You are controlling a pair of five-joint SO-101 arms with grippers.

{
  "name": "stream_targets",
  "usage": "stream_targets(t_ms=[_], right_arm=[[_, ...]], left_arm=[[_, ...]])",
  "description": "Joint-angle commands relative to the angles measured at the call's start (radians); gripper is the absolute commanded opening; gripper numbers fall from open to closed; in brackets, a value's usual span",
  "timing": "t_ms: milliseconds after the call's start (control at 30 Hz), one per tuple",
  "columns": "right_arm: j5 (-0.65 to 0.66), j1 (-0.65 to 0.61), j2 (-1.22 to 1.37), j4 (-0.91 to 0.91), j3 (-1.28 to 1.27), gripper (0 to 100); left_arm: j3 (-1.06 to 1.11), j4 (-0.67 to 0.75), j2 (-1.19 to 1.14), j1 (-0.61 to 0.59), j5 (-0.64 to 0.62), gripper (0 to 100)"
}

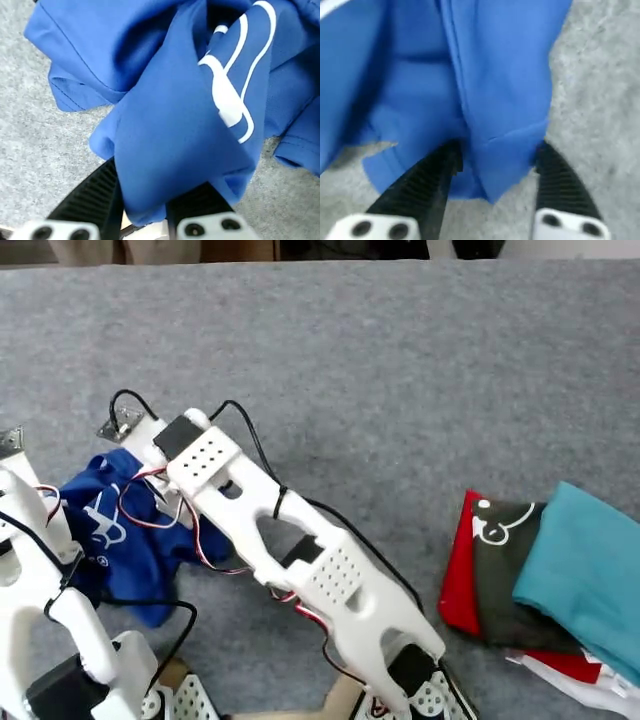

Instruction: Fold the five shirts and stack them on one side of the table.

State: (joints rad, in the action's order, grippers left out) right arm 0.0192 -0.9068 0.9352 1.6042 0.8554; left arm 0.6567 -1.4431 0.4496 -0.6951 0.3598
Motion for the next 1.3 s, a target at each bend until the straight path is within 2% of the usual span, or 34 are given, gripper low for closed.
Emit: stream_targets(t_ms=[0,233,400,467,700,800,933,1133,1267], right_arm=[[-0.002,0.030,0.022,0.003,0.101,2.1],[-0.002,0.147,0.064,0.176,0.323,0.4],[0.000,0.242,0.039,0.183,0.269,0.4],[0.002,0.277,0.002,0.183,0.188,0.4],[0.005,0.361,-0.262,0.180,-0.166,0.4],[0.008,0.380,-0.366,0.175,-0.329,0.4],[0.008,0.444,-0.510,0.101,-0.555,0.4],[0.060,0.545,-0.800,-0.008,-0.974,0.4],[0.086,0.567,-1.030,-0.081,-1.264,0.5]], left_arm=[[-0.006,-0.023,0.030,0.008,-0.009,2],[-0.003,-0.023,0.028,0.008,-0.009,2],[-0.005,-0.017,0.021,0.011,-0.009,2],[-0.012,-0.011,0.021,0.011,-0.009,2],[-0.008,0.176,0.021,0.037,-0.009,2],[-0.012,0.241,0.021,0.091,-0.025,2],[-0.014,0.310,0.021,0.161,-0.153,2],[-0.084,0.311,0.018,0.284,-0.233,2],[-0.121,0.316,0.018,0.420,-0.295,2]])
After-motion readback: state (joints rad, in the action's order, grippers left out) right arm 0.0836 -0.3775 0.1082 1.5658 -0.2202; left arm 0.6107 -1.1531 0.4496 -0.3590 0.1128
